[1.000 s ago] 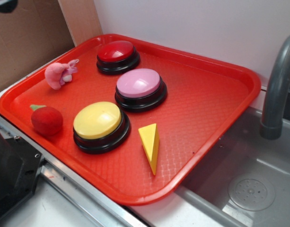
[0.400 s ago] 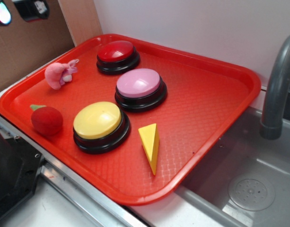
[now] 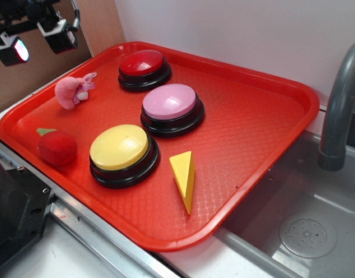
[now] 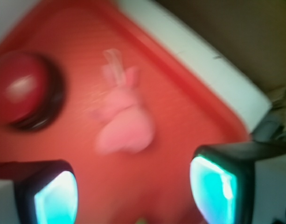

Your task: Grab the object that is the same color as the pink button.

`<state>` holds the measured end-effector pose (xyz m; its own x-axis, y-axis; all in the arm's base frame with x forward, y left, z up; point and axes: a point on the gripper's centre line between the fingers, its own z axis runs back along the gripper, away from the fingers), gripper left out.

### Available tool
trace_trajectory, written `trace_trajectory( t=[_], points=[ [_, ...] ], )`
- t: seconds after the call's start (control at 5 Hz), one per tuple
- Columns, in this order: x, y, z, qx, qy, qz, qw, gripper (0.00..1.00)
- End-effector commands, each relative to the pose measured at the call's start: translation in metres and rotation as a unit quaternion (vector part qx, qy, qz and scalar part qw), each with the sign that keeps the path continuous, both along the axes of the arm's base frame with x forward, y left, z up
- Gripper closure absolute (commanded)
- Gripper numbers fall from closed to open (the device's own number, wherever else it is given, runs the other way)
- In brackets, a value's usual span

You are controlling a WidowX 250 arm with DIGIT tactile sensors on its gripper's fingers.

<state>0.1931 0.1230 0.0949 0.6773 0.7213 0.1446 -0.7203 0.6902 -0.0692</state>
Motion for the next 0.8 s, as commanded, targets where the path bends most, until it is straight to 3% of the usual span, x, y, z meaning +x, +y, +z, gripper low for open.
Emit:
trace_trajectory(
  t=[0.0, 0.2, 0.4, 0.6],
  points=[
    [0.016, 0.014, -0.052, 0.012, -0.024, 0.043, 0.999, 0.00],
    [0.021, 0.016, -0.075, -0.022, -0.027, 0.051, 0.998, 0.00],
    [0.019, 0.014, -0.077, -0.001, -0.027, 0.063, 0.998, 0.73],
    [0.018, 0.009, -0.070, 0.001, -0.039, 0.056, 0.998, 1.00]
  ],
)
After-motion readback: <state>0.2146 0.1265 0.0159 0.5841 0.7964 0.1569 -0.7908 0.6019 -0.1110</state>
